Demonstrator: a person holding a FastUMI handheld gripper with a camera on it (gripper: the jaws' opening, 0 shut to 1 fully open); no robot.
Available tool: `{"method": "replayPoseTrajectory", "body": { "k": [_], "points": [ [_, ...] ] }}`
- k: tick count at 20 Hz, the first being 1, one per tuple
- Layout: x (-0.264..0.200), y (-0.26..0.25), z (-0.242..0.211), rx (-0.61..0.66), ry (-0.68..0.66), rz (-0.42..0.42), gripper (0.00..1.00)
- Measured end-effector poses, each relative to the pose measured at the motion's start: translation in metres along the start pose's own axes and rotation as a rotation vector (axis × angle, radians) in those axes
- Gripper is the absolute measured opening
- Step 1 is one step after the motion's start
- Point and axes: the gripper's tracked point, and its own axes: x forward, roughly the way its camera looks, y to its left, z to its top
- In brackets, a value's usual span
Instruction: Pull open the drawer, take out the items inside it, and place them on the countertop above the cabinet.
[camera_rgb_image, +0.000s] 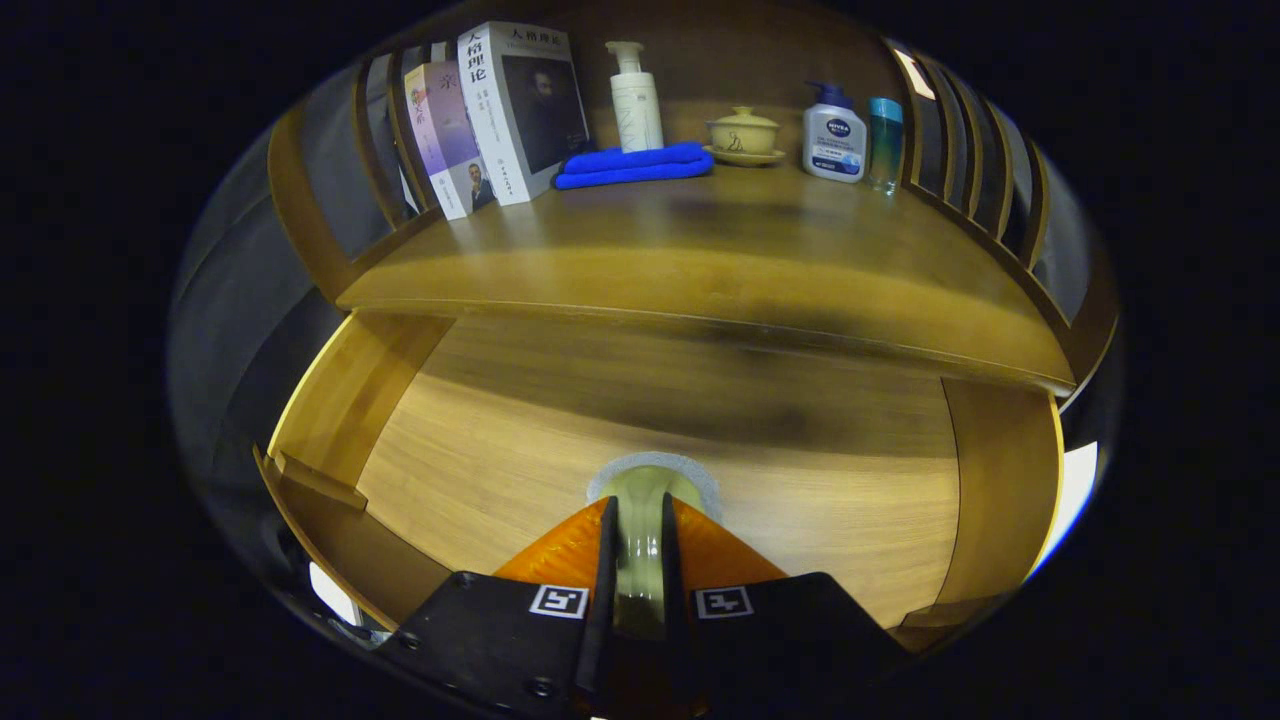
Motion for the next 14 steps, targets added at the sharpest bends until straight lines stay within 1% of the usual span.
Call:
{"method": "replayPoseTrajectory", "body": {
  "k": [1, 2, 6, 9, 14],
  "points": [
    [0.001, 0.001, 0.006, 0.008, -0.026, 0.006, 0.19],
    [-0.008, 0.002, 0.012, 0.018, -0.057, 0.016, 0.14],
    [-0.029, 0.012, 0.020, -0.014, -0.114, 0.053, 0.14],
    [-0.047, 0.022, 0.029, -0.015, -0.173, 0.086, 0.14],
    [-0.074, 0.029, 0.058, -0.034, -0.268, 0.098, 0.14]
  ]
}}
